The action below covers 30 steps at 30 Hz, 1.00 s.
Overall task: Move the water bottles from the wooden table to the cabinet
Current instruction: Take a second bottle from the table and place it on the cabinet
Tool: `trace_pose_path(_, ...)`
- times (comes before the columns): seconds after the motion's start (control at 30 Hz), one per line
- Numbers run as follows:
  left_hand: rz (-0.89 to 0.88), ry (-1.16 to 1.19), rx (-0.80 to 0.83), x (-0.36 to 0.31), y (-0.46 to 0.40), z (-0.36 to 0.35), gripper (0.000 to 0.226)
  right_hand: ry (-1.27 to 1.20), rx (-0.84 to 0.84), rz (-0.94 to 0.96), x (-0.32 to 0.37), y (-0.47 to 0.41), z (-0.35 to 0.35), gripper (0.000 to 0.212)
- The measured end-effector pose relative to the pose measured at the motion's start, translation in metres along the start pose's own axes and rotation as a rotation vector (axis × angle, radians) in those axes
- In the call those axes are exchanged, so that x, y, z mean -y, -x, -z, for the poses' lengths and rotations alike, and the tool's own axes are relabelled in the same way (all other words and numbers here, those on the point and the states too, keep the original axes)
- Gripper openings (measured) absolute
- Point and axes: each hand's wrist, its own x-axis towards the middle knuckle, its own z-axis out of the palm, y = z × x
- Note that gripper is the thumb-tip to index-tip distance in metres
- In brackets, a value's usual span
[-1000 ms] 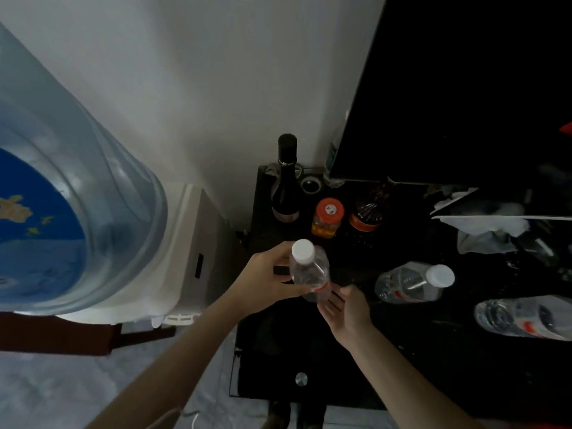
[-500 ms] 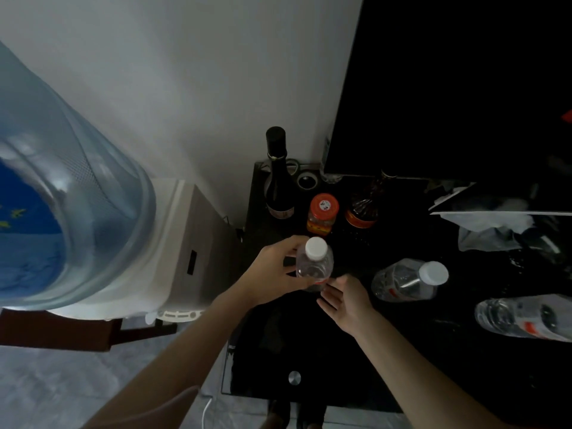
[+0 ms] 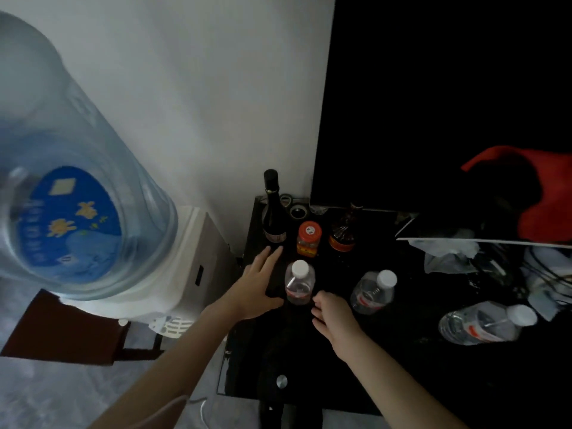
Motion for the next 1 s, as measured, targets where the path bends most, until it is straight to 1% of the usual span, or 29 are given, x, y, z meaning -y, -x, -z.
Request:
trace_pose_path(0.03,0.025,-0.047,-0.027,-0.004,0.009,0.005,0.112,0.118,-0.006,0.064,0.002,0.010,0.002,0.016)
trace_pose_path(0.13,0.030,-0.215,-0.169,-0.016,0.036,0.016,0.097,0.421,-0.029,0.268,0.009,0.039,0.006,0.049)
trace_pose_path(0.2,0.027,-0.285,-0.244,-0.026,0.053,0.021,0.090,0.542,-0.020,0.389,0.016,0.059,0.008,0.056)
trace_pose_path(0.3,0.022,-0.352,-0.318,-0.045,0.077,0.028,0.085,0.675,-0.047,0.546,0.027,0.089,0.013,0.055)
trace_pose_path(0.43,0.004,-0.412,-0.367,-0.070,0.109,0.042,0.079,0.811,-0.100,0.753,0.038,0.133,0.020,0.042)
trace_pose_path(0.5,-0.009,-0.432,-0.400,-0.080,0.125,0.049,0.081,0.859,-0.134,0.819,0.038,0.152,0.023,0.040)
trace_pose_path(0.57,-0.034,-0.434,-0.440,-0.089,0.143,0.056,0.091,0.887,-0.163,0.865,0.032,0.169,0.024,0.044)
trace_pose_path(0.6,-0.047,-0.443,-0.457,-0.092,0.153,0.058,0.091,0.898,-0.180,0.885,0.029,0.178,0.024,0.047)
trace_pose_path(0.7,-0.096,-0.479,-0.525,-0.094,0.183,0.059,0.078,0.916,-0.252,0.944,0.014,0.201,0.024,0.052)
trace_pose_path(0.8,-0.120,-0.486,-0.578,-0.087,0.221,0.050,0.076,0.935,-0.314,0.999,-0.010,0.224,0.019,0.056)
trace_pose_path(0.93,-0.097,-0.456,-0.591,-0.062,0.272,0.033,0.075,0.992,-0.325,1.058,-0.049,0.256,0.000,0.060)
trace_pose_path(1.0,-0.055,-0.428,-0.608,-0.045,0.300,0.026,0.079,1.035,-0.288,1.070,-0.069,0.271,-0.014,0.063)
